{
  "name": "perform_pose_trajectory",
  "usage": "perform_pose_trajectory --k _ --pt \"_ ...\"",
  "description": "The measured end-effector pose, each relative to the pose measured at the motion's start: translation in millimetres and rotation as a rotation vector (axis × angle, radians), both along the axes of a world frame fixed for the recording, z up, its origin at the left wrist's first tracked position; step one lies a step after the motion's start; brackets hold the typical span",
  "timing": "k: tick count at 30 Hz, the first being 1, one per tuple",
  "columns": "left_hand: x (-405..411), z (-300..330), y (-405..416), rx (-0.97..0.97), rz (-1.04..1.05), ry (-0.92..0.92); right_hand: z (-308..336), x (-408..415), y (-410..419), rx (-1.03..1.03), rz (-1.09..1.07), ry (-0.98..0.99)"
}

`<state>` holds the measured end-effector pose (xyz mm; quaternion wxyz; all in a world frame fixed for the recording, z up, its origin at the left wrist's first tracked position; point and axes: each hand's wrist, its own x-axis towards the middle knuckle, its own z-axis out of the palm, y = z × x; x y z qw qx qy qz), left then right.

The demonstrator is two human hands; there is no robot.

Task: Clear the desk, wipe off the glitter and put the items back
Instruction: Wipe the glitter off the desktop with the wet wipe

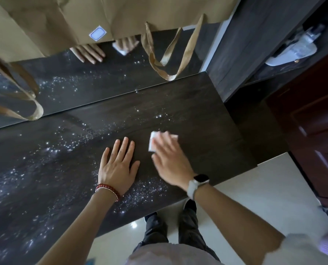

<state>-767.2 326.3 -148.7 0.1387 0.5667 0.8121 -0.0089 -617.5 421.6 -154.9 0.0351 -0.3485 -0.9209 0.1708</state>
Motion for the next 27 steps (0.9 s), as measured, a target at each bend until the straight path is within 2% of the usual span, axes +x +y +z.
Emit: perform_pose_trajectory --k 1,3,5,7,9,10,12,14,15,17,19,21,22,23,24,27 --pt "-1 0 -2 -0.007 0.018 0.001 4 -1 -11 -0.012 0.116 -0.015" --pt "-4 1 -5 -0.012 0.040 0.006 -3 19 7 0.054 0.106 -0.060" --pt "-4 1 -5 -0.014 0.041 -0.006 -14 51 47 0.111 -0.145 -0.123" --pt "-3 1 -6 -0.008 0.050 -0.015 -14 69 82 0.042 -0.494 -0.135" --pt "-3 1 -7 0.003 0.070 -0.023 -5 40 84 -0.023 -0.622 -0.102" --pt "-2 1 -6 0.000 0.083 -0.032 -5 16 73 -0.016 -0.547 -0.043" --pt "-1 1 -6 -0.002 0.104 -0.038 0 -29 37 0.009 -0.174 0.029" --pt "-2 0 -6 -0.012 0.123 -0.034 5 -42 19 -0.039 0.143 -0.027" --pt "-3 -1 -7 -0.015 0.139 -0.031 10 -37 25 -0.048 0.198 -0.051" --pt "-3 -1 -6 -0.007 0.164 -0.029 -1 -10 53 0.023 0.094 -0.053" --pt "-2 0 -6 -0.011 0.188 -0.039 -9 22 94 0.103 -0.183 -0.104" --pt "0 0 -5 -0.006 0.207 -0.056 -9 27 120 0.005 -0.469 -0.145" --pt "0 0 -4 -0.010 0.216 -0.063 -6 12 120 -0.029 -0.530 -0.135" --pt "0 1 -3 -0.015 0.223 -0.063 -3 -8 111 -0.026 -0.491 -0.104" --pt "0 1 -2 -0.015 0.230 -0.057 -2 -29 96 -0.014 -0.361 -0.042" --pt "1 2 -3 -0.016 0.236 -0.055 4 -78 38 -0.031 0.208 -0.012"
